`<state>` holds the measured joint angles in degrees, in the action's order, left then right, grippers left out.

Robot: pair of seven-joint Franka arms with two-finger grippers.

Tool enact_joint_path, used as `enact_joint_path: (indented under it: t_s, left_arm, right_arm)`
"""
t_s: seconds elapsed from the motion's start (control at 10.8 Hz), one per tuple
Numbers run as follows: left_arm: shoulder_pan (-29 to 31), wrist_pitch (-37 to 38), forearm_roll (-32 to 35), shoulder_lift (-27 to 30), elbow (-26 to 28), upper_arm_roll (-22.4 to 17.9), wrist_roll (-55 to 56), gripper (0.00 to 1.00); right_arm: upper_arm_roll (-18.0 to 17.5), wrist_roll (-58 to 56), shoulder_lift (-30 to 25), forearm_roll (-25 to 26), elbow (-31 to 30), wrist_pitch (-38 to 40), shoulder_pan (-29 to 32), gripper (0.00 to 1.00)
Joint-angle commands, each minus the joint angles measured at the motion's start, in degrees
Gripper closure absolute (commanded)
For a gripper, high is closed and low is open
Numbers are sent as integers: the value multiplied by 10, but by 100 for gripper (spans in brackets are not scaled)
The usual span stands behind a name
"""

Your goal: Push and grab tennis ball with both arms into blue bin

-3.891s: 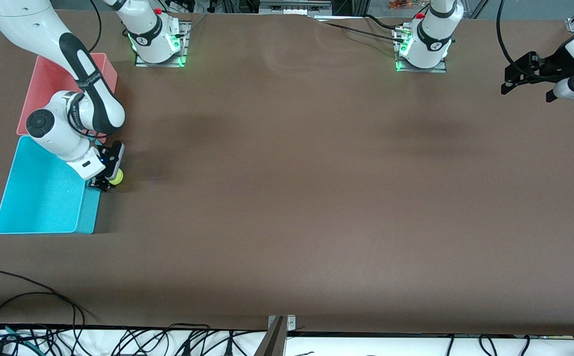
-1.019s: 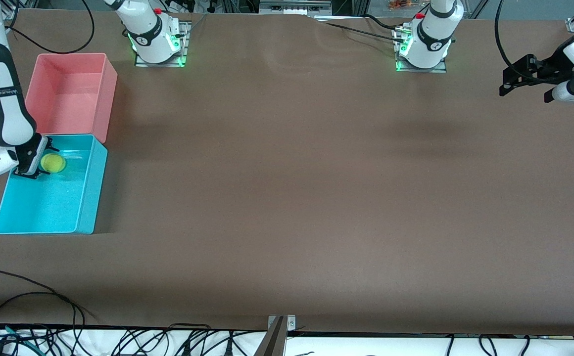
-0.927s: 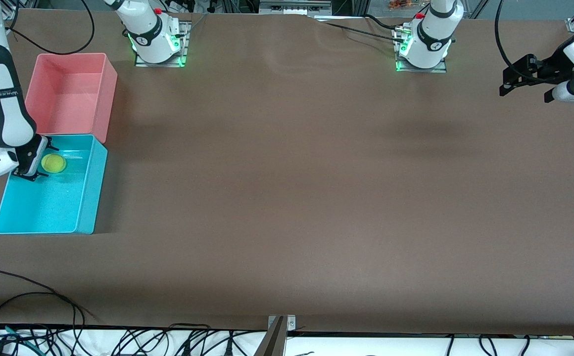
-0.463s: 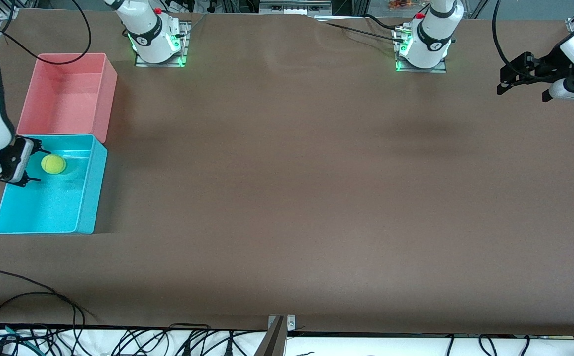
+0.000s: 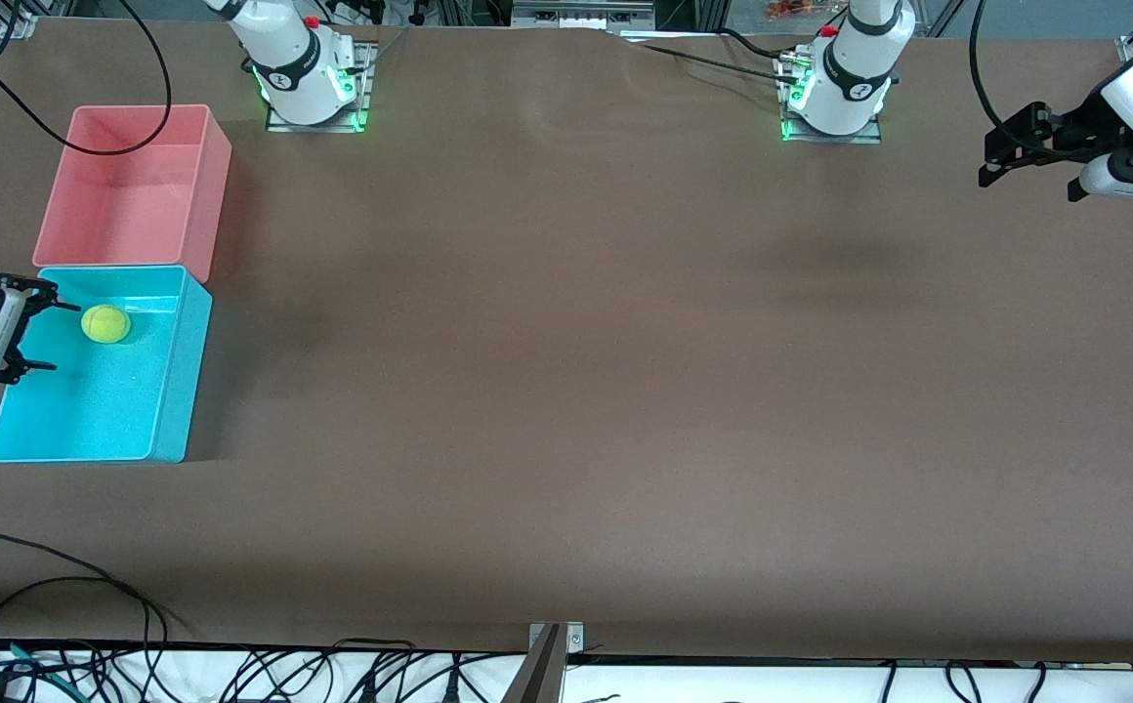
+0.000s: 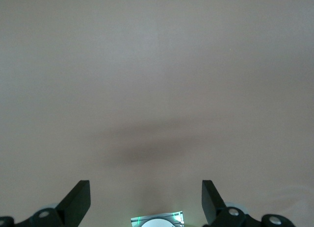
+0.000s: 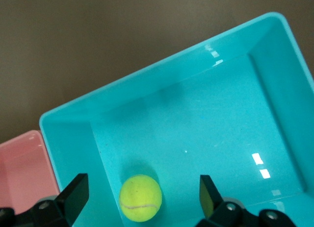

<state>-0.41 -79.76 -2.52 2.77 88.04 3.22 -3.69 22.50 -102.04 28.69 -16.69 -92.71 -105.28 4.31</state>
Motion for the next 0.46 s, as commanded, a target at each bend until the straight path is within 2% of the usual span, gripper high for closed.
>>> enact_joint_path:
  t_s: [0.0, 0.37]
  left_arm:
    - [-1, 8, -6, -7, -19, 2, 3, 0]
    - [-4, 7, -5, -7, -21, 17, 4, 0]
  right_arm:
    - [0, 91, -1, -12, 88, 111, -21, 0]
    - [2, 248, -49, -16, 102, 171, -91, 0]
